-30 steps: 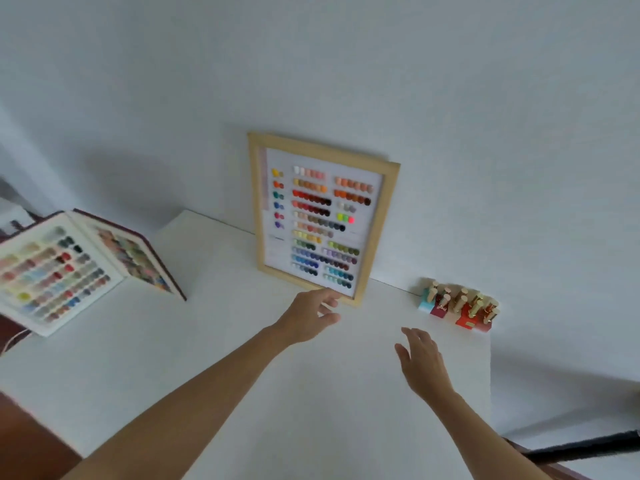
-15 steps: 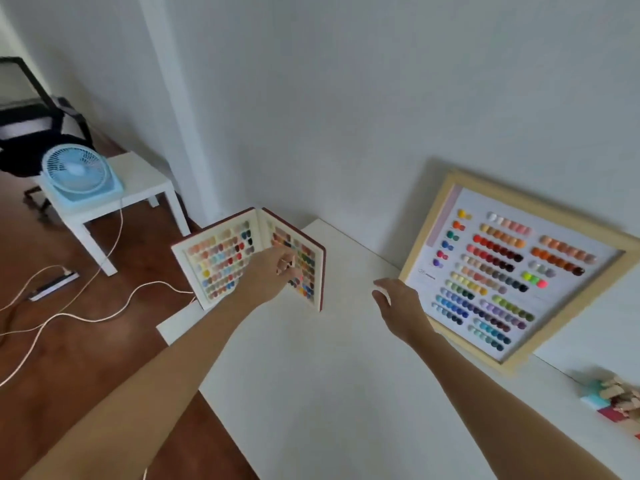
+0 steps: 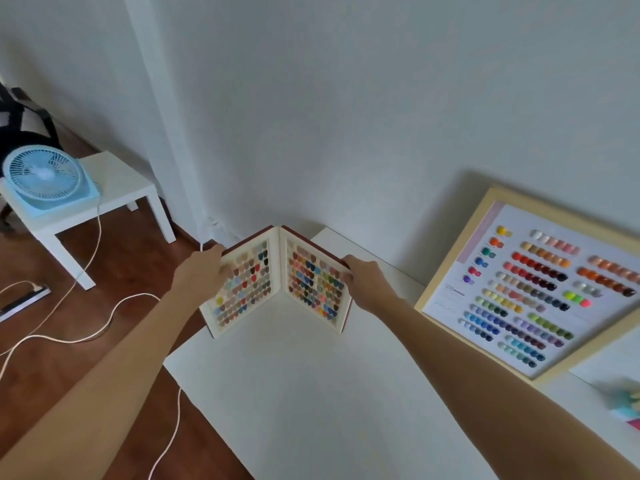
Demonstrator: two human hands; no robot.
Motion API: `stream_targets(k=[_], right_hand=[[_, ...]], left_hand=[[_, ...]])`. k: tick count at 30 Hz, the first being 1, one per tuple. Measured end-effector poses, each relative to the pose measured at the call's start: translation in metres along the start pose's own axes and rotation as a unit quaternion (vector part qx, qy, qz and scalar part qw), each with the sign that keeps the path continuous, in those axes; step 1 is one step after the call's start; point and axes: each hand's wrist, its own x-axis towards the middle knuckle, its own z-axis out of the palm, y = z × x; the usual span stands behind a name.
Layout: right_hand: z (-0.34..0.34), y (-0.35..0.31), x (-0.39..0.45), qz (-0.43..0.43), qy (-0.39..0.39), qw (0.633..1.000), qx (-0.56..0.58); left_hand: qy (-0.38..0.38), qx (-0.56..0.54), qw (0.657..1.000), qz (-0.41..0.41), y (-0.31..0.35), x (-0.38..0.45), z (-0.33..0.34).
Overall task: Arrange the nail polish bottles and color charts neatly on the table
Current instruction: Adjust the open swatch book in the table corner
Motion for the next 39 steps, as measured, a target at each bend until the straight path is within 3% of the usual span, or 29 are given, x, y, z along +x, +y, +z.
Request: stream_targets(k=[9,28,39], right_hand=[[-0.015,0.019,0.028,0.020,0.026,0.999,-0.005],[-0.079,0.132,0.118,0.141,0.187,0.972,-0.026],[-0.078,0.158,0.131,0.177,0.223,0.958,-0.019]], left_hand=[[0.088,0.015,0.994,0.059,0.006,0.025,0.013],[0.053,-0.022,0.986,0.155,0.148,0.178,0.060],[0.056,-0.016,0.983,0.173,0.167,0.190,0.081]])
